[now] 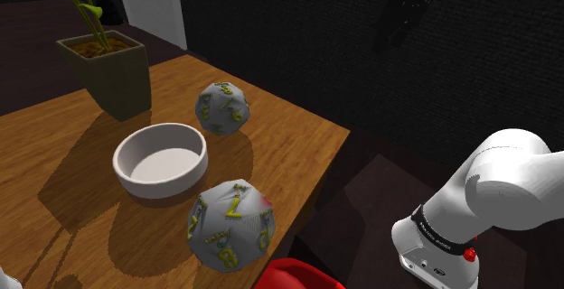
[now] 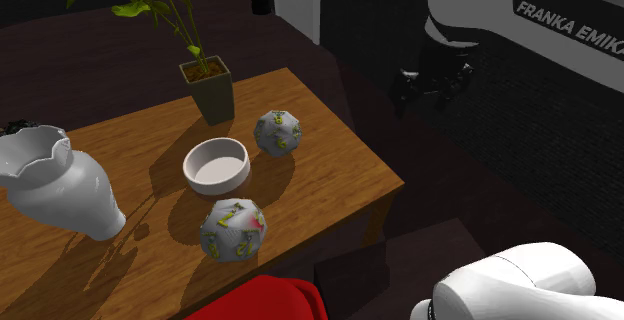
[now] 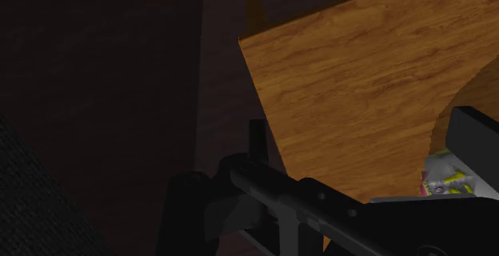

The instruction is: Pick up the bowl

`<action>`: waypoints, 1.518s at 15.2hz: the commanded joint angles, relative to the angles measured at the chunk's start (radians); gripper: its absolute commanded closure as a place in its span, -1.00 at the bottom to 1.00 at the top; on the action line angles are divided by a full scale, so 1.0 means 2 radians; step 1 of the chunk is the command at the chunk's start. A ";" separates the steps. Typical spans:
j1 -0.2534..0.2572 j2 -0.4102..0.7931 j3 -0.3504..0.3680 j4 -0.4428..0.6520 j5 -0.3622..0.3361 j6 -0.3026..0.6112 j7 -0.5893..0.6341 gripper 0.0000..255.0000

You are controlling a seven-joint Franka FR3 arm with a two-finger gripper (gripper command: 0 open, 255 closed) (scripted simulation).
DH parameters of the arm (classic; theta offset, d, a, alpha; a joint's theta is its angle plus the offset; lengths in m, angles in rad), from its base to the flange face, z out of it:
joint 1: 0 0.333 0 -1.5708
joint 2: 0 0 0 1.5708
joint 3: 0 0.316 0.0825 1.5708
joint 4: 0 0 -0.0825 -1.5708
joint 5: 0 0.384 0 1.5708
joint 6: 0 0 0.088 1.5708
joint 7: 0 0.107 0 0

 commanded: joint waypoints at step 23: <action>0.043 0.279 0.193 0.086 0.032 0.197 0.210 -1.00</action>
